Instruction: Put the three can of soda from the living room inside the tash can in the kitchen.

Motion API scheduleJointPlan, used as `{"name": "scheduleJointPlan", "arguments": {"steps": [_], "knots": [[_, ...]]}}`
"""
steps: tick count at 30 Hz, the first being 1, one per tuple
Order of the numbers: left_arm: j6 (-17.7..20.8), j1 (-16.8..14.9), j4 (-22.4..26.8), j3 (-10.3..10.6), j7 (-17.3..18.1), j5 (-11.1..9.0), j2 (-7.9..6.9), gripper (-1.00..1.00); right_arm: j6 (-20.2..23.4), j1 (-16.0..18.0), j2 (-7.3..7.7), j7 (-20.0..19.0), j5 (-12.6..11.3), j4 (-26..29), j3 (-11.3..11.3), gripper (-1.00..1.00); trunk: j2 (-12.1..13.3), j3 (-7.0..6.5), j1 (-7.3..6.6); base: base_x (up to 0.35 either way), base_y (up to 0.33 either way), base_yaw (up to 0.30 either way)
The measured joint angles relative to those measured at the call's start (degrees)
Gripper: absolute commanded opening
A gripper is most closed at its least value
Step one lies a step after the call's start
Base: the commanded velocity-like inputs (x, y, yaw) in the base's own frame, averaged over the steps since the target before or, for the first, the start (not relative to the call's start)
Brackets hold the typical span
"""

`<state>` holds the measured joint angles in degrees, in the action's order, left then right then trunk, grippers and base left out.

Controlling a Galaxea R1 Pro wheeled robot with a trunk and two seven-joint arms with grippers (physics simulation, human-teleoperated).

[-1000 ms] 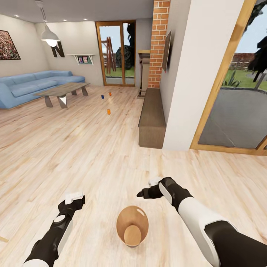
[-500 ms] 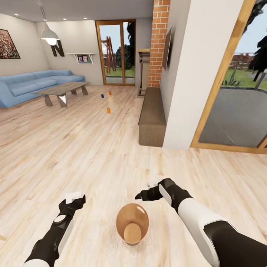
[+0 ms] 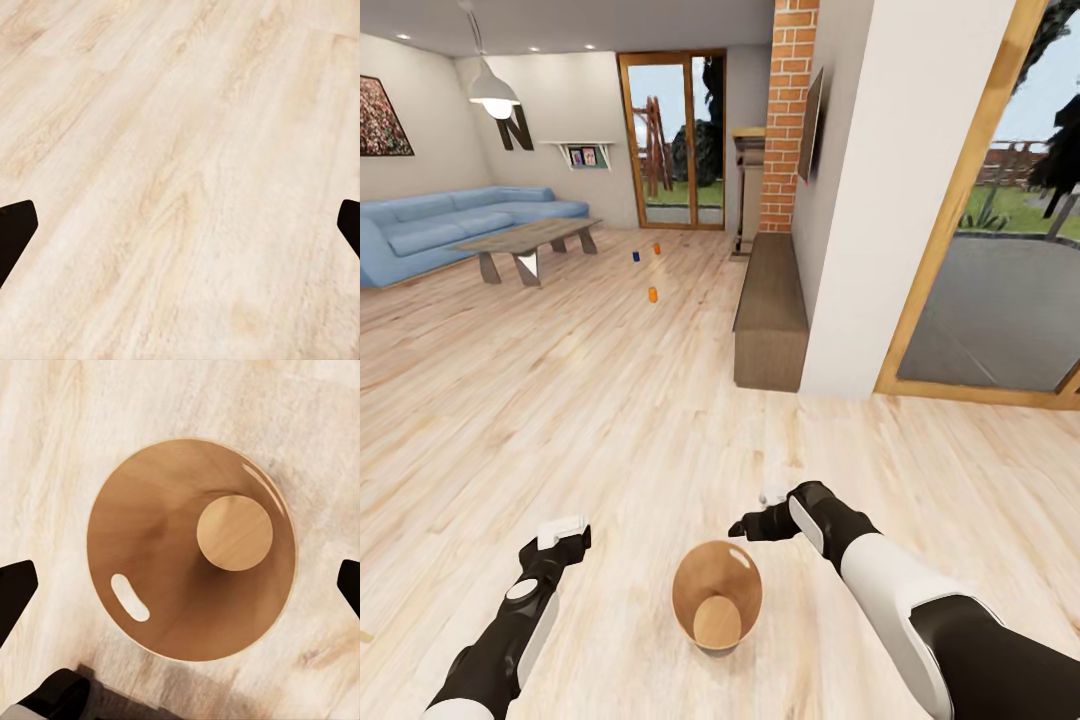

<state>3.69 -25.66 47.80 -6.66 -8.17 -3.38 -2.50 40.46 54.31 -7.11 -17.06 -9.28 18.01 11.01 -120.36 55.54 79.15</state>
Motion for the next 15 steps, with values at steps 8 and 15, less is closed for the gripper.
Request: {"name": "scheduleJointPlan", "arguments": {"steps": [8,15], "knots": [[-0.04,0.00,0.00,0.04,-0.01,0.03,0.03,1.00,-0.02,0.00,0.08,0.22,0.05,0.05,-0.05,1.00,-3.21,1.44,1.76,0.000,0.000,0.000],[-0.13,0.01,0.08,0.05,0.01,0.03,0.04,1.00,-0.03,0.00,0.12,0.26,0.05,0.09,-0.03,1.00,-4.43,1.98,2.42,0.000,0.000,0.000]]}}
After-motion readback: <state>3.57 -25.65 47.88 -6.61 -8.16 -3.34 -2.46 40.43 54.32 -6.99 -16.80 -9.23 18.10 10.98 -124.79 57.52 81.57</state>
